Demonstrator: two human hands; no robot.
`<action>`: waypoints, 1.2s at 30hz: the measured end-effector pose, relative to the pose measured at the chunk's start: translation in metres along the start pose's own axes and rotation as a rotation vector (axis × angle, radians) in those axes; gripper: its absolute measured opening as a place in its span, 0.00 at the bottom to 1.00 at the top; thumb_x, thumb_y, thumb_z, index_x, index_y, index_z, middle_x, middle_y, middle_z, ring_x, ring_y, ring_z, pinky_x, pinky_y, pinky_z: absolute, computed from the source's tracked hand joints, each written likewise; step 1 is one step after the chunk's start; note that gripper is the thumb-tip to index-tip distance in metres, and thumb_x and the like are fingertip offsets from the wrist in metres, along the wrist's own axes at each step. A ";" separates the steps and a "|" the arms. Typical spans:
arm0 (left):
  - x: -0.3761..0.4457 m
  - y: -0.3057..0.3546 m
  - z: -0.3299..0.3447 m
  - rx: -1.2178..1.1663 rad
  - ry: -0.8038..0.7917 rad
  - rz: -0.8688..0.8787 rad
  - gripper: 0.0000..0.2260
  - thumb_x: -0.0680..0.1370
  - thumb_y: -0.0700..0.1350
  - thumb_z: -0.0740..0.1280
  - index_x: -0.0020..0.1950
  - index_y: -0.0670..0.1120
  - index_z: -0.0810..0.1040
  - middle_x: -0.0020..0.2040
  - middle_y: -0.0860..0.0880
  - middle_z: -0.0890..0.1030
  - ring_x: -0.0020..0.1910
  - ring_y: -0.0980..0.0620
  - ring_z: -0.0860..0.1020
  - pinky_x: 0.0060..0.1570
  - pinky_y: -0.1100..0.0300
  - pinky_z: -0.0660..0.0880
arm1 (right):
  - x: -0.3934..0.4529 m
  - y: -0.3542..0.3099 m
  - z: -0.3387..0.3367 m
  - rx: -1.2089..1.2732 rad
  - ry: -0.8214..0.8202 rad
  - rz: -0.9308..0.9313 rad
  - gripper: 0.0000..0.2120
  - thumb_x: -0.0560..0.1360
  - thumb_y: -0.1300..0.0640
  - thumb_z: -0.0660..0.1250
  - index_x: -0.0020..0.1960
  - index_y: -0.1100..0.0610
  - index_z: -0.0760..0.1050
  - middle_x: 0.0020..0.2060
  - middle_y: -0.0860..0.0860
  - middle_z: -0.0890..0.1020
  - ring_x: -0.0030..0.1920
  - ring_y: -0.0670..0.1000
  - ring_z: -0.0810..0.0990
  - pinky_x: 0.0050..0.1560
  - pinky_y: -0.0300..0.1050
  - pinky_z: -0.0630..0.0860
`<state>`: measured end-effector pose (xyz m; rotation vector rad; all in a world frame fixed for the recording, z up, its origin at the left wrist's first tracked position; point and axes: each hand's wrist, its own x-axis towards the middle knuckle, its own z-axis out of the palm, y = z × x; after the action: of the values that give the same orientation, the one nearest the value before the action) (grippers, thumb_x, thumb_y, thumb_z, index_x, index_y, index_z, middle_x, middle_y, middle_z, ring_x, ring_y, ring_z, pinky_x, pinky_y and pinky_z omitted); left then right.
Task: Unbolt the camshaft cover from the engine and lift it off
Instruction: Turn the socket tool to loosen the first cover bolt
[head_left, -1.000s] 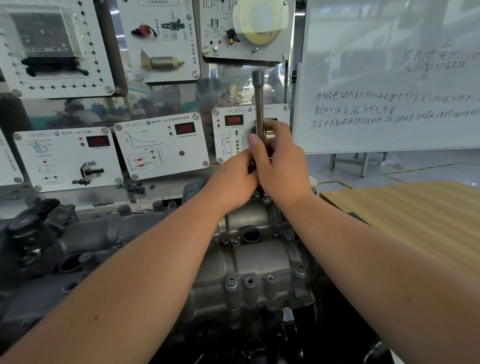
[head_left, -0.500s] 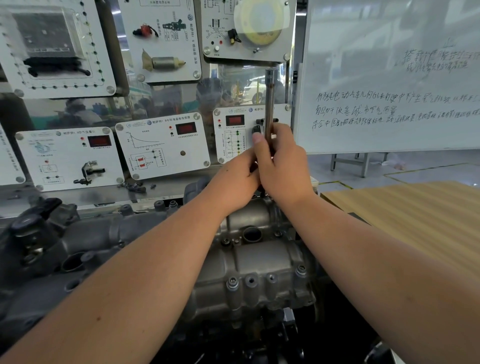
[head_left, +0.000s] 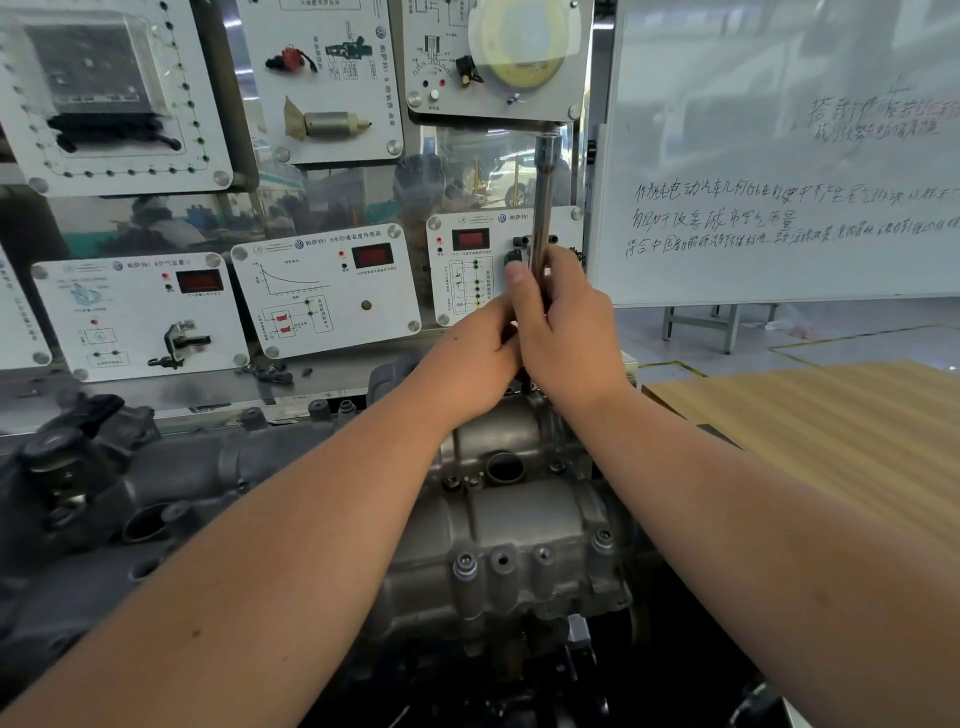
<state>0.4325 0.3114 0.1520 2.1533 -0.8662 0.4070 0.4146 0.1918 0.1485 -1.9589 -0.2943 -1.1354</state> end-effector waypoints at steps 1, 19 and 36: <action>0.000 0.000 0.000 0.005 0.008 0.002 0.15 0.85 0.47 0.60 0.71 0.57 0.72 0.48 0.64 0.79 0.47 0.71 0.77 0.46 0.71 0.75 | 0.000 0.000 0.000 0.001 -0.003 -0.002 0.09 0.83 0.46 0.60 0.57 0.50 0.72 0.35 0.41 0.77 0.37 0.37 0.78 0.33 0.35 0.71; 0.000 0.001 -0.002 -0.048 -0.005 -0.015 0.15 0.84 0.45 0.62 0.71 0.56 0.73 0.53 0.57 0.84 0.50 0.61 0.81 0.50 0.62 0.78 | -0.001 -0.003 -0.002 0.008 -0.032 0.003 0.13 0.84 0.48 0.61 0.63 0.54 0.72 0.38 0.46 0.81 0.40 0.49 0.82 0.40 0.48 0.76; -0.001 0.000 0.000 -0.048 -0.005 -0.018 0.16 0.85 0.46 0.61 0.73 0.56 0.72 0.56 0.56 0.83 0.52 0.61 0.81 0.55 0.62 0.78 | 0.001 0.002 0.000 0.001 -0.008 -0.020 0.05 0.84 0.50 0.60 0.50 0.48 0.68 0.32 0.41 0.75 0.33 0.37 0.76 0.32 0.35 0.67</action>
<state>0.4318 0.3117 0.1519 2.1170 -0.8510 0.3686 0.4160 0.1905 0.1480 -1.9642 -0.3189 -1.1399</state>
